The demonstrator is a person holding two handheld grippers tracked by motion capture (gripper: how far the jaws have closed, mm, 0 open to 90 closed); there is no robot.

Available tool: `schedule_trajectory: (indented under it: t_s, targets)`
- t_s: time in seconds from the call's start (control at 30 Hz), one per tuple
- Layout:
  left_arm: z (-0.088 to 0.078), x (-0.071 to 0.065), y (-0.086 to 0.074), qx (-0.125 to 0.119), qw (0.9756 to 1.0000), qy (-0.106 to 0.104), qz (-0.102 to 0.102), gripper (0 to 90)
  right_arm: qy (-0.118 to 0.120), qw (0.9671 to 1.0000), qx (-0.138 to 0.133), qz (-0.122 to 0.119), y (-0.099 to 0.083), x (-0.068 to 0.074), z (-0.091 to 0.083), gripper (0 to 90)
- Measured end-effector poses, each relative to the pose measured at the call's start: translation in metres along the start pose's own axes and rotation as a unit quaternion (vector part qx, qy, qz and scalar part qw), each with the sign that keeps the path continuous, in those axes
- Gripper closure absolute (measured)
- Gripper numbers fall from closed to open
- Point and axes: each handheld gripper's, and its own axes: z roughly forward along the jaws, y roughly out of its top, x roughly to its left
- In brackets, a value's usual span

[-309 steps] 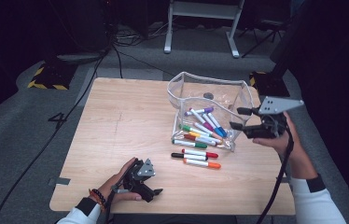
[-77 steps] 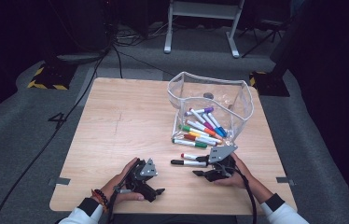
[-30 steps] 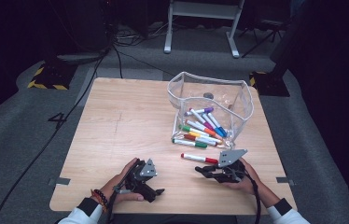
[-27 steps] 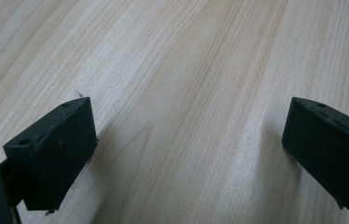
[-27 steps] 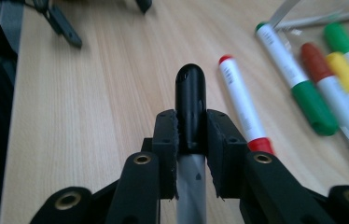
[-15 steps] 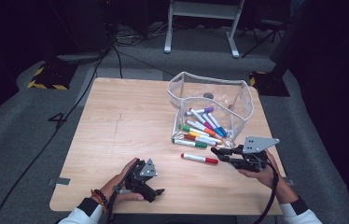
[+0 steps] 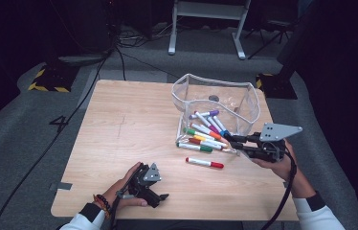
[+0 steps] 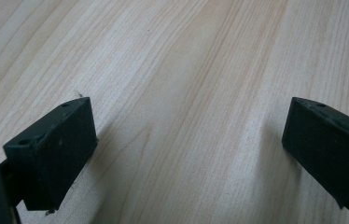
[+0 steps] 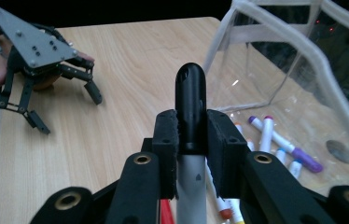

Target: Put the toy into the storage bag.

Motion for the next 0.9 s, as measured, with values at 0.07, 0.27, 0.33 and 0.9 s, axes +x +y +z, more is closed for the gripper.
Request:
schedule_trajectory:
  t_s: [0.07,0.27,0.33,0.9]
  targets:
    - [0.0,0.0,0.0,0.0,1.0,0.0,0.0,3.4,-0.008,1.0,-0.002,-0.002,0.007,-0.003,-0.003,74.7]
    - [0.0,0.0,0.0,0.0,1.0,-0.001,0.0,3.4,-0.018,0.9997,-0.013,-0.007,0.027,-0.013,-0.012,74.7]
    - [0.0,0.0,0.0,0.0,1.0,-0.001,0.0,3.3,-0.02,0.9996,-0.017,-0.007,0.034,-0.016,-0.014,74.7]
    - [0.0,0.0,0.0,-0.002,1.0,-0.001,-0.001,3.3,-0.057,0.9981,-0.015,-0.017,0.086,-0.049,-0.007,74.7]
